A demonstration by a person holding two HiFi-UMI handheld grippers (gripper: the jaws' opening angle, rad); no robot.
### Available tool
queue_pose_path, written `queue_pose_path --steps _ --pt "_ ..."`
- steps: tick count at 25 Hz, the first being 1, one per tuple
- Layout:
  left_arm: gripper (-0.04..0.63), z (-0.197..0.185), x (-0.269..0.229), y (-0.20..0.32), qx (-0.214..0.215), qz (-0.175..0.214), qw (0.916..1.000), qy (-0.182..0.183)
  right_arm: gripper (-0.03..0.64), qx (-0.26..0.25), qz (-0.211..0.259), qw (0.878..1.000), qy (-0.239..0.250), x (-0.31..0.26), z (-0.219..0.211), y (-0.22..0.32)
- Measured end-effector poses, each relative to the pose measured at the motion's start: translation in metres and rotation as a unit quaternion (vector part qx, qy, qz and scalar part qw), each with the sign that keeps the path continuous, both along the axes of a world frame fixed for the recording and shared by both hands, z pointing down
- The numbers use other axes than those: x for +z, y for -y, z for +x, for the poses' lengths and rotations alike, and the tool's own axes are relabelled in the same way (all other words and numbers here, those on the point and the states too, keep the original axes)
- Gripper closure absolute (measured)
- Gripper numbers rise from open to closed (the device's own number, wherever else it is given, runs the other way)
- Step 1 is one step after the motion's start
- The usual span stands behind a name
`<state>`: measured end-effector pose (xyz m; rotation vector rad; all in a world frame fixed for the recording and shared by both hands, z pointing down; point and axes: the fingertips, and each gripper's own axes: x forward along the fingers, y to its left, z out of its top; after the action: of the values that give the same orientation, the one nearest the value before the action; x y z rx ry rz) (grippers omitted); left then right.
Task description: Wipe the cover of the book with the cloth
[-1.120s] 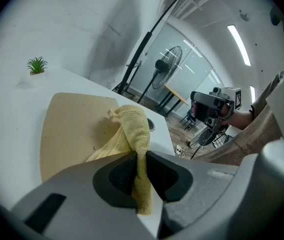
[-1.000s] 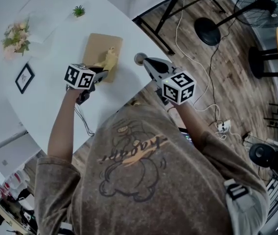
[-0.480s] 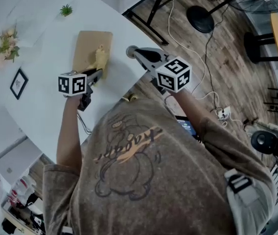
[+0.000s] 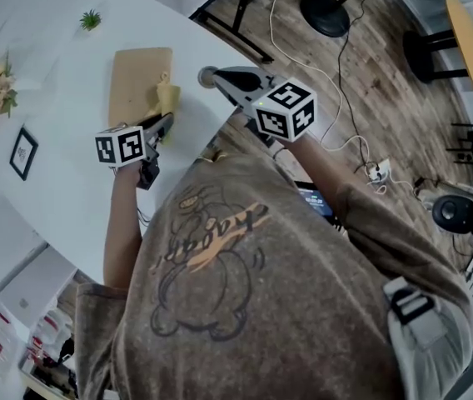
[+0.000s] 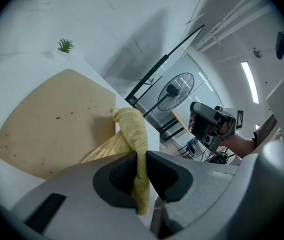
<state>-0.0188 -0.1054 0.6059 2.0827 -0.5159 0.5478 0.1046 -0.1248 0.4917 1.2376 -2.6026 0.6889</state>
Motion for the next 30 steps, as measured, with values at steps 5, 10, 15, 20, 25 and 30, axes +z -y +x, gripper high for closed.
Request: queue_pose_path --steps 5,10,15,20,25,30 --pt "0.546 0.011 -0.026 -0.004 0.006 0.019 0.9995 -0.024 0.615 0.002 0.009 1.0 -0.006 -0.011 0.005 -0.004" --pt "0.546 0.013 -0.081 0.006 -0.011 0.088 0.9949 -0.049 0.615 -0.006 0.023 1.0 -0.01 -0.026 0.001 -0.007" --pt "0.546 0.006 -0.138 0.012 -0.038 0.182 0.9801 -0.069 0.615 -0.021 0.05 0.998 -0.018 -0.043 -0.013 -0.012" --pt "0.546 -0.004 -0.171 0.015 -0.072 0.279 0.955 -0.069 0.615 -0.001 0.085 0.996 -0.016 -0.057 -0.019 -0.014" --pt "0.546 -0.018 -0.178 0.017 -0.104 0.338 0.9336 -0.057 0.615 0.017 0.127 0.992 -0.003 -0.065 -0.028 -0.012" --pt "0.546 -0.03 -0.177 0.018 -0.121 0.373 0.919 -0.043 0.615 0.03 0.143 0.989 0.008 -0.064 -0.031 -0.013"
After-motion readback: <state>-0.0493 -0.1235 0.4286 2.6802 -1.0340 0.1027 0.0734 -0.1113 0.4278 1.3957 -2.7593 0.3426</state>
